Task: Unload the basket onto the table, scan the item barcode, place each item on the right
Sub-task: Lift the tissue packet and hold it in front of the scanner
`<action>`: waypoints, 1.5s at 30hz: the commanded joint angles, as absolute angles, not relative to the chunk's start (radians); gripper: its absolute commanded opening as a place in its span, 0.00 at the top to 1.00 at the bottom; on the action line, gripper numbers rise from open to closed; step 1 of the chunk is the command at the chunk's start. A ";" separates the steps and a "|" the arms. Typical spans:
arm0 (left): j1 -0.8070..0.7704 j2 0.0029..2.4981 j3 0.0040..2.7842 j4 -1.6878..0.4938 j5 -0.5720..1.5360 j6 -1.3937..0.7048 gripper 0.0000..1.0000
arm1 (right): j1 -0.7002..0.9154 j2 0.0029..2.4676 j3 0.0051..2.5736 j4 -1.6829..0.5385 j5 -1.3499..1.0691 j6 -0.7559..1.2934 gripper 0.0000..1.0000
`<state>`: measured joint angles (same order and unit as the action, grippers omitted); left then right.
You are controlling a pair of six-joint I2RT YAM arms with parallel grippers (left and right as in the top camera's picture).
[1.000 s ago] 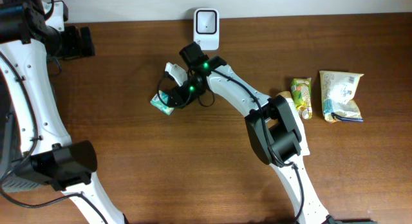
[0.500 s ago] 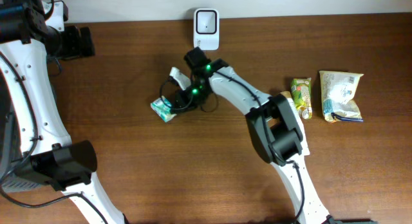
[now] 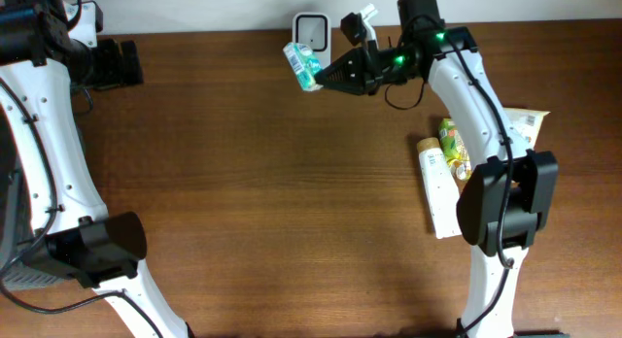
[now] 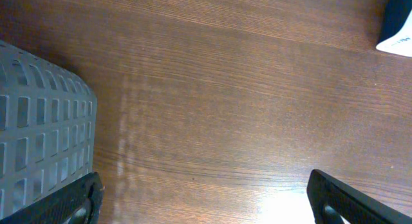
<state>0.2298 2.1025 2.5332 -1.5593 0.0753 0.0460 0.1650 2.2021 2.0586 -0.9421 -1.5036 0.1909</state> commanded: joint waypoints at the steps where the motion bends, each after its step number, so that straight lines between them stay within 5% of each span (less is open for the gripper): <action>1: 0.235 2.098 2.550 -1.557 0.083 0.058 0.01 | 0.108 2.146 2.065 -0.943 -1.552 0.334 0.96; 14: 0.235 2.098 2.550 -1.557 0.083 0.058 0.01 | 0.036 2.011 2.065 -0.887 -1.485 0.276 0.96; 26: 0.235 2.098 2.550 -1.557 0.083 0.058 0.01 | 0.394 2.011 2.108 -0.933 -0.207 0.136 0.96; 31: 0.235 2.098 2.550 -1.557 0.083 0.058 0.01 | 0.551 2.052 2.132 -0.669 0.452 -0.205 0.96; 45: 0.235 2.098 2.550 -1.557 0.083 0.058 0.01 | 0.469 2.475 2.132 -0.036 0.594 -0.748 0.93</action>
